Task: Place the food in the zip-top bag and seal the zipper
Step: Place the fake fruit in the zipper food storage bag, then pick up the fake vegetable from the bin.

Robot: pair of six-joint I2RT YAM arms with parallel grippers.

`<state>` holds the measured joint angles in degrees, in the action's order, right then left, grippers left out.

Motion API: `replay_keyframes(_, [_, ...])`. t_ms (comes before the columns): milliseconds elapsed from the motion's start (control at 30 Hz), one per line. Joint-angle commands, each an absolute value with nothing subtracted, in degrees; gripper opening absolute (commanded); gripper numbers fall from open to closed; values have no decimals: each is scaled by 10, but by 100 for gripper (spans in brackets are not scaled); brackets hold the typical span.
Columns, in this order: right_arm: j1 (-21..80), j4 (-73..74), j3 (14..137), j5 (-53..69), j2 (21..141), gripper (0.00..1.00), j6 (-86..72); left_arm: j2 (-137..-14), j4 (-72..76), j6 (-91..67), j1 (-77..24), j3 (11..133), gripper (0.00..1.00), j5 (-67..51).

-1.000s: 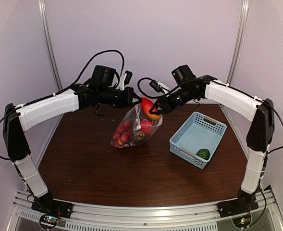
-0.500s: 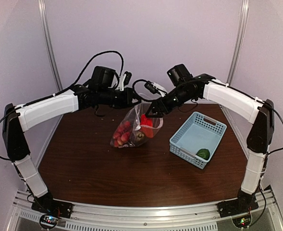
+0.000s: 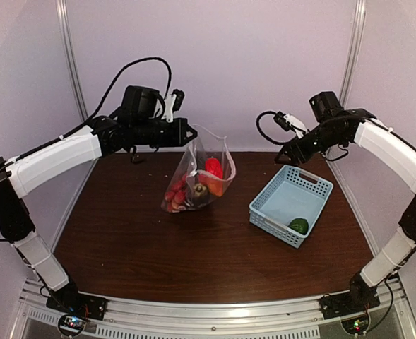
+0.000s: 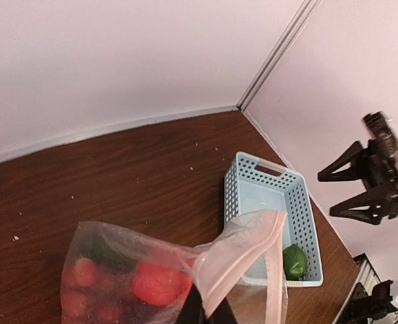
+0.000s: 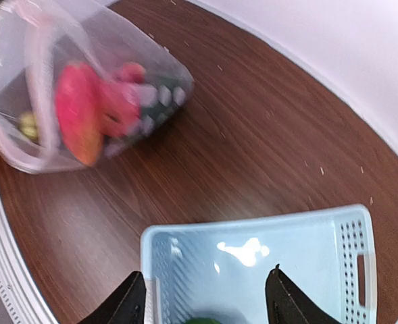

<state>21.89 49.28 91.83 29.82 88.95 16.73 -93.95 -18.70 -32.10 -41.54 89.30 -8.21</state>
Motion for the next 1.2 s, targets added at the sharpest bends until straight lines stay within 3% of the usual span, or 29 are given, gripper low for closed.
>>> replay_keyframes(0, [168, 598, 863, 229, 901, 62, 277, -947, -203, -209, -490, 975, 0, 25])
replay_keyframes(133, [165, 615, 802, 162, 892, 63, 327, -997, -245, -251, -460, 981, 0, -9])
replay_keyframes(600, [160, 570, 673, 169, 910, 67, 328, -1015, -225, -279, -457, 934, 0, -54])
replay_keyframes(1167, [160, 501, 630, 191, 972, 74, 313, -1029, -199, -304, -456, 925, 0, -90])
